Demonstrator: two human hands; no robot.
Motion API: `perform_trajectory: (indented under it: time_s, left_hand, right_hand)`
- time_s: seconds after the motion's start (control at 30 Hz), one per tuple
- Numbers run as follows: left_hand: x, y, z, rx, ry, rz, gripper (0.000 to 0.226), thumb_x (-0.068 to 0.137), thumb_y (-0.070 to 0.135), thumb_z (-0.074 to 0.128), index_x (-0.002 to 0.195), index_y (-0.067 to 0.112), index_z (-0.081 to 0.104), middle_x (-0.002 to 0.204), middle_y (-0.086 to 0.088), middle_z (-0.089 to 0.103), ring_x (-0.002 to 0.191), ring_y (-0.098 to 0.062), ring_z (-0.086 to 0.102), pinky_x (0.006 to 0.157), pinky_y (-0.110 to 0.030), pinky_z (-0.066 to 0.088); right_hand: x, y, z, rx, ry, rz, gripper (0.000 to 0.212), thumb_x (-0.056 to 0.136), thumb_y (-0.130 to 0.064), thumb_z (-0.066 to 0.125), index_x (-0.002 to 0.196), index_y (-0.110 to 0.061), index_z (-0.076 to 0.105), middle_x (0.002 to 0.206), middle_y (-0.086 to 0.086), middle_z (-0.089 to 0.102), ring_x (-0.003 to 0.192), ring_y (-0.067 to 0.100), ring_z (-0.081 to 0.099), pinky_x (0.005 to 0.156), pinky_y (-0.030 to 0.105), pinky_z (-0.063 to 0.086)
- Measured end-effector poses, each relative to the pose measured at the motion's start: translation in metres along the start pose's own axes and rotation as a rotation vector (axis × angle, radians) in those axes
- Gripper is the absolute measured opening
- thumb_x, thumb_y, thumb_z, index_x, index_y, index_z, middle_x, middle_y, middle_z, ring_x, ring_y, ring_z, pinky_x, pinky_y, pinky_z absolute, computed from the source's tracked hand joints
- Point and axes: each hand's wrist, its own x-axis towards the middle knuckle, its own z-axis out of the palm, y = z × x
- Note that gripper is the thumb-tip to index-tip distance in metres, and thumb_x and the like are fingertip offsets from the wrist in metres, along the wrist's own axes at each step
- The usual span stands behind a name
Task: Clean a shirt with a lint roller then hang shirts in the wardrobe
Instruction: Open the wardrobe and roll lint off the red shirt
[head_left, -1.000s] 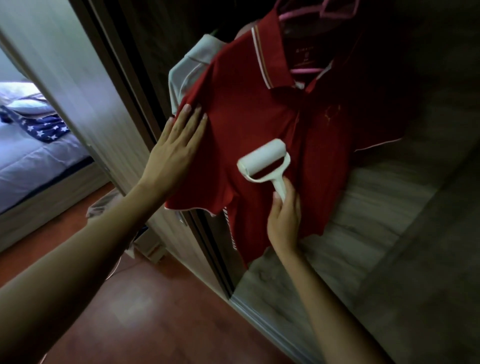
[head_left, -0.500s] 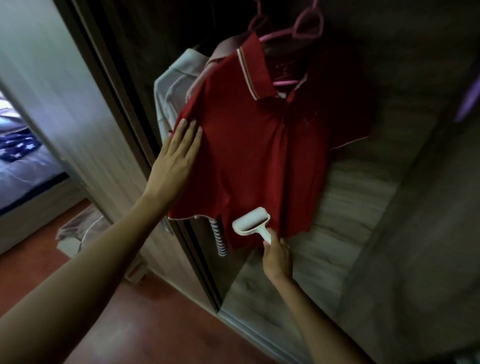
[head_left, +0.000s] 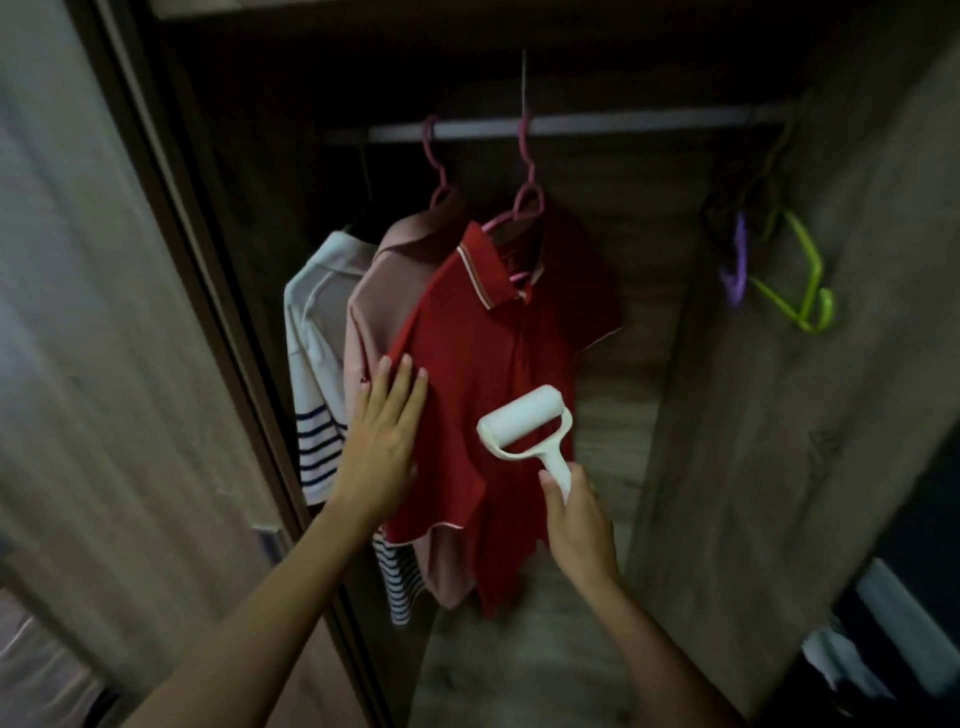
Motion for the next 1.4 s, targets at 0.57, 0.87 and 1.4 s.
perform_trajectory:
  time_s: [0.57, 0.87, 1.4]
  left_hand:
    - [-0.059, 0.207, -0.015, -0.689, 0.062, 0.433, 0.032, 0.085, 0.012, 0.045, 0.107, 0.008, 0.067, 0.102, -0.01, 0.067, 0.099, -0.032, 0.061, 0.085, -0.038, 0.044]
    - [-0.173, 0.406, -0.038, -0.968, -0.167, 0.69, 0.029, 0.079, 0.002, 0.051, 0.1, 0.009, 0.069, 0.095, -0.01, 0.067, 0.093, -0.03, 0.058, 0.084, -0.034, 0.043]
    - [-0.435, 0.613, -0.052, -0.851, -0.668, 0.902, 0.038, 0.093, 0.015, 0.042, 0.122, -0.001, 0.062, 0.12, -0.021, 0.064, 0.113, -0.037, 0.061, 0.097, -0.041, 0.048]
  right_hand:
    - [-0.22, 0.0, -0.17, -0.174, 0.605, 0.254, 0.025, 0.095, -0.044, 0.05, 0.091, -0.019, 0.051, 0.068, -0.003, 0.062, 0.061, 0.014, 0.059, 0.053, 0.032, 0.043]
    - [-0.4, 0.057, -0.284, -0.318, 0.862, 0.621, 0.028, 0.094, -0.045, 0.053, 0.086, -0.02, 0.043, 0.064, -0.003, 0.058, 0.061, 0.019, 0.059, 0.056, 0.037, 0.043]
    - [-0.68, 0.205, -0.387, -0.278, 0.686, 1.226, 0.032, 0.097, -0.048, 0.043, 0.097, -0.016, 0.042, 0.087, 0.006, 0.064, 0.076, 0.026, 0.064, 0.066, 0.038, 0.051]
